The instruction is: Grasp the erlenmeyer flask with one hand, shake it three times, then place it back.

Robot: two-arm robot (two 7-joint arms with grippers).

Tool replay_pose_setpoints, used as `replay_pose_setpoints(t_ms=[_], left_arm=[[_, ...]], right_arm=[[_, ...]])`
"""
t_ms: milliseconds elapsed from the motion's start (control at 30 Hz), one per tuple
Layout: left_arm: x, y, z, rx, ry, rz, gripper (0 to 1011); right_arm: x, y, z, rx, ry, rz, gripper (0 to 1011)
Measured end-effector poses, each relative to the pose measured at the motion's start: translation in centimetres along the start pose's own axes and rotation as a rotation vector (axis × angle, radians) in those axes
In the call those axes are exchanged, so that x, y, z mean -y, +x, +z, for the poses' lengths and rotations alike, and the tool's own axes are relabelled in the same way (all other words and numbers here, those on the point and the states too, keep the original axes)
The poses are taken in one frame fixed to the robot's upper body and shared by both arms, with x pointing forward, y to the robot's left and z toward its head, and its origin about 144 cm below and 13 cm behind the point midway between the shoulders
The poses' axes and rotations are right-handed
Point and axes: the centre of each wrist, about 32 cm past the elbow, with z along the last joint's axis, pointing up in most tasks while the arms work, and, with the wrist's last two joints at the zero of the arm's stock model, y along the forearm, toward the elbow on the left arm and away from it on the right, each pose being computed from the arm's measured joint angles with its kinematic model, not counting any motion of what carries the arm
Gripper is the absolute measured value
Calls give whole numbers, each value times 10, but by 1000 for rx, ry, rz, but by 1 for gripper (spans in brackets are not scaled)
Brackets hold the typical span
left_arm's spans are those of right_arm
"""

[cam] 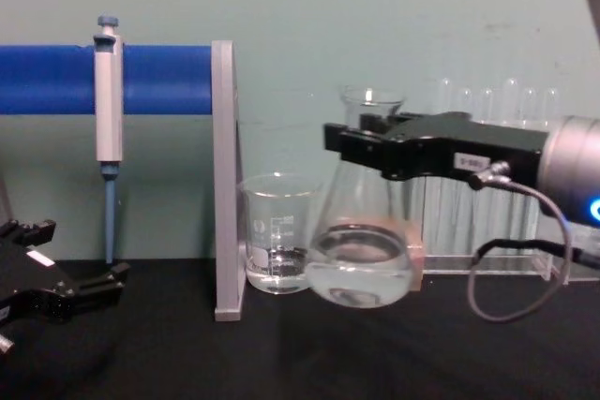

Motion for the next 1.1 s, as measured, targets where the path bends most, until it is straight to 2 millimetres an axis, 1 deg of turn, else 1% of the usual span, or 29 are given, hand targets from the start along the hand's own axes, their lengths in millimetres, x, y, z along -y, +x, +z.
replay_pose_setpoints(t_ms=[367,1100], left_arm=[[0,0,0,0,0,0,1001],[0,0,0,0,0,0,1001]], right_arm=[[19,11,-1,24,-20,-118,457],[41,16,0,31,-34,-243,457]])
